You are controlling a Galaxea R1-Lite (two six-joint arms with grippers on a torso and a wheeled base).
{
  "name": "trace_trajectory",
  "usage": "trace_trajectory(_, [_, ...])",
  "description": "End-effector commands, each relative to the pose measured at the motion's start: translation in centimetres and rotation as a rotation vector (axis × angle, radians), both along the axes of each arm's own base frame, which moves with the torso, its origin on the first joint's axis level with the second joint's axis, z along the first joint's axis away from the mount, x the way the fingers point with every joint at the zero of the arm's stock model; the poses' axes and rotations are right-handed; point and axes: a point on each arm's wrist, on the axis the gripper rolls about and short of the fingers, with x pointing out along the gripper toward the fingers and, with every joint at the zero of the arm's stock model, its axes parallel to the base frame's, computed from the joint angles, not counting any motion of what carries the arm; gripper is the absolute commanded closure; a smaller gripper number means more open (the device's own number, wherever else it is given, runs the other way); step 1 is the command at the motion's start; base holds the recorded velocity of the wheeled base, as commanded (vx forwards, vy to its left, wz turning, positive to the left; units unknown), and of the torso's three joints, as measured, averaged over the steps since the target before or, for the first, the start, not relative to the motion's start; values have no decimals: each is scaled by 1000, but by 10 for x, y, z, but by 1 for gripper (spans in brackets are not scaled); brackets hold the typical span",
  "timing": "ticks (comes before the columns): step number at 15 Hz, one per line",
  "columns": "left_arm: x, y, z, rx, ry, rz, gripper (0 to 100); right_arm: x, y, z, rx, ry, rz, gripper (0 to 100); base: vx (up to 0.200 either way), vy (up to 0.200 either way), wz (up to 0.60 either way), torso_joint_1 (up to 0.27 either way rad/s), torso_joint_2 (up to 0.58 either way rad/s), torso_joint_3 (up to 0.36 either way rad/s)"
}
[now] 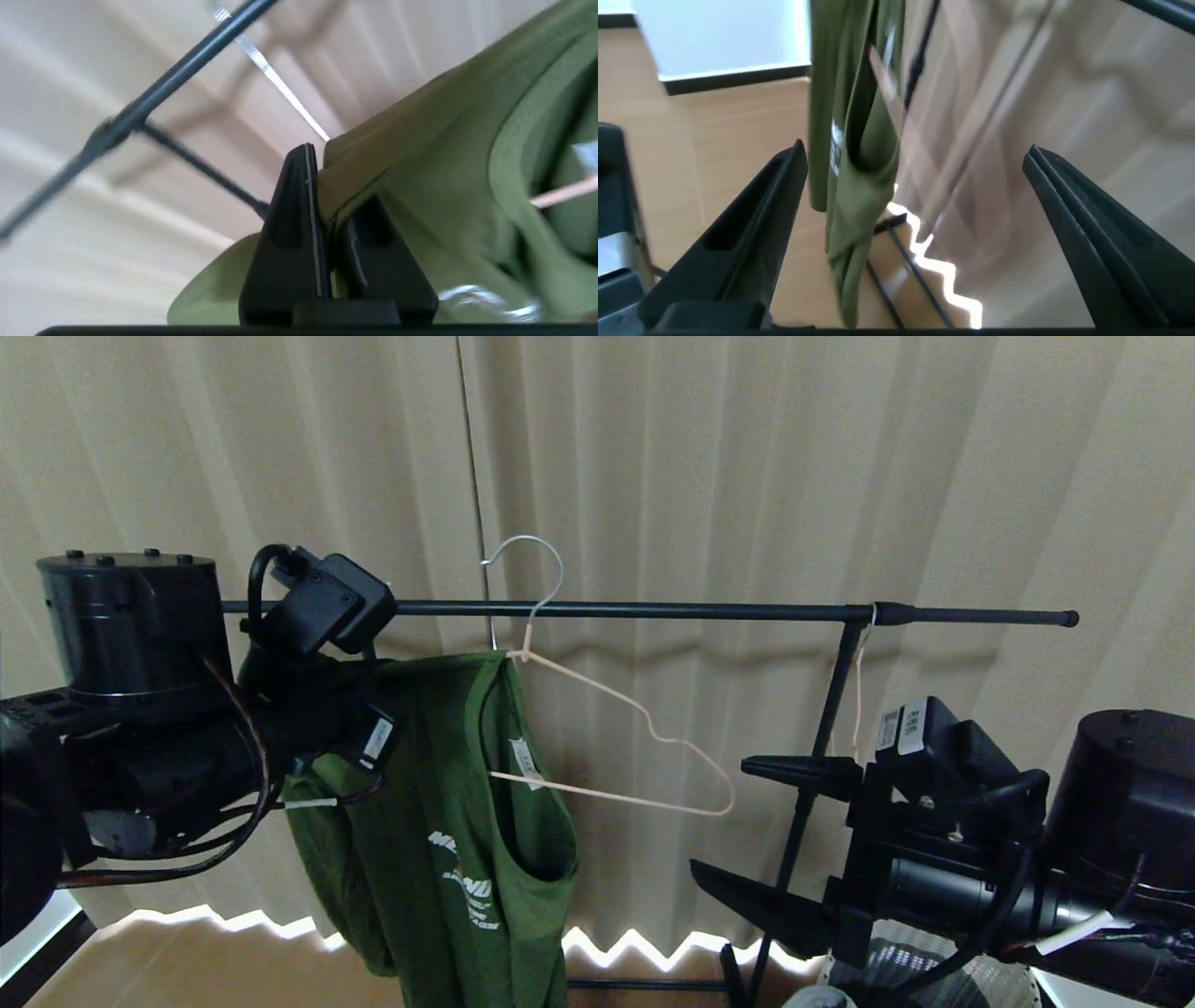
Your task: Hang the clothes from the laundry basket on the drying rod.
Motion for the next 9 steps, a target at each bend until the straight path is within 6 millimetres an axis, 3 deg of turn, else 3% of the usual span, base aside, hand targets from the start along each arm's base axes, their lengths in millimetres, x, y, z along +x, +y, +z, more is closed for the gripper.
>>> trace_trajectory(1, [6,-2,4,-50,-5,25,100,3,2,-5,-14,15,-9,0,0,0,0,0,0,0])
trace_trajectory(4, [13,-6,10,-164,-1,47,100,5,4,-10,-29,32,-11,0,0,0,0,0,0,0])
trace_trajectory(9, [7,-25,29,-353,-15,-1,100,12,21,-21,-54,50,-16,0,0,0,0,0,0,0])
